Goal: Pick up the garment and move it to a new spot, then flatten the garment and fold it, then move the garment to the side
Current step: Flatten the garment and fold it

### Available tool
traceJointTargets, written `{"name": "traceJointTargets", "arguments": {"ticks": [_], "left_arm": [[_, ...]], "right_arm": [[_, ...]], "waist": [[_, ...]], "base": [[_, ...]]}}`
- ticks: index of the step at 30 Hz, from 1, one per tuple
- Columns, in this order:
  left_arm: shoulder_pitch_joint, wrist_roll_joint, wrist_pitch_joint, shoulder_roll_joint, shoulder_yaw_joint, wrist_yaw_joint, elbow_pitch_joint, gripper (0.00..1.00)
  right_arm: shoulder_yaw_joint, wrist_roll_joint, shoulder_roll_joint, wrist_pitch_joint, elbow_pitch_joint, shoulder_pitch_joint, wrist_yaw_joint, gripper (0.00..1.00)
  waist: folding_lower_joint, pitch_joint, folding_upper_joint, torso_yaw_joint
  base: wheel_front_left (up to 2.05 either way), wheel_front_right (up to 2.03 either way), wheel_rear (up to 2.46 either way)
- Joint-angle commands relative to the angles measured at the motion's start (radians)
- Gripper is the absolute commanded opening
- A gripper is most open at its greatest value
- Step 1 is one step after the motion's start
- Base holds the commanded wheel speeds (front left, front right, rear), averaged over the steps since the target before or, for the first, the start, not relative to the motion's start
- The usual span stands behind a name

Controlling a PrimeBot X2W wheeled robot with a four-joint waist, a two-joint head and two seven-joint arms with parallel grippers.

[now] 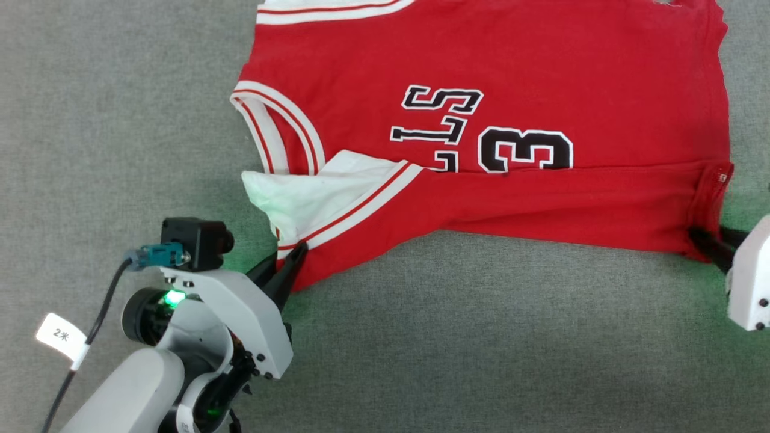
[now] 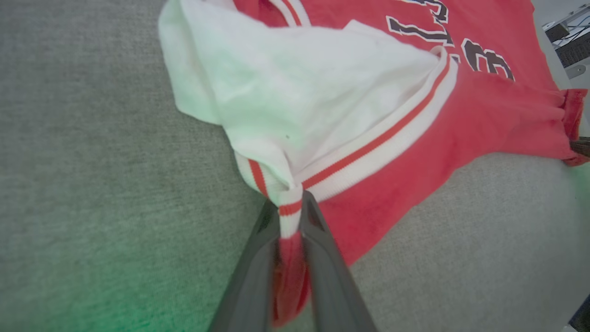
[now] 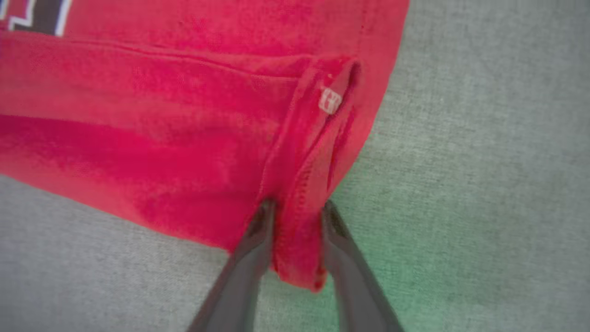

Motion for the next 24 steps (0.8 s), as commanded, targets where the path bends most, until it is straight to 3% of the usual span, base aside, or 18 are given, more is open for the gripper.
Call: {"name": "traceJointTargets", "arguments": {"ticks": [1,12,24], "left_arm": [[0.018,0.001,0.008,-0.005,-0.018,-0.001,0.032,0.00],[0.120,-0.051,-0.015,0.031,0.025,0.007,-0.020,0.00],[0.274,-0.069,-0.018,0.062,0.027,0.074,-0.183,0.00]], "right_arm": [[0.011,-0.006,0.012,0.000,0.020,0.007,-0.001,0.00],[-0.005,0.028,-0.007,-0.006,0.002,0.084,-0.001,0.00],[-0.056,0.080,-0.051,-0.013,-0.031,0.212,-0.001,0.00]], "waist": [[-0.0001,-0.006,0.0000,0.000],[-0.0001,-0.100,0.0000,0.008],[-0.0001,-0.128,0.0000,0.016]], "base": [[0.00,0.00,0.00],[0.00,0.00,0.00],[0.00,0.00,0.00]]}}
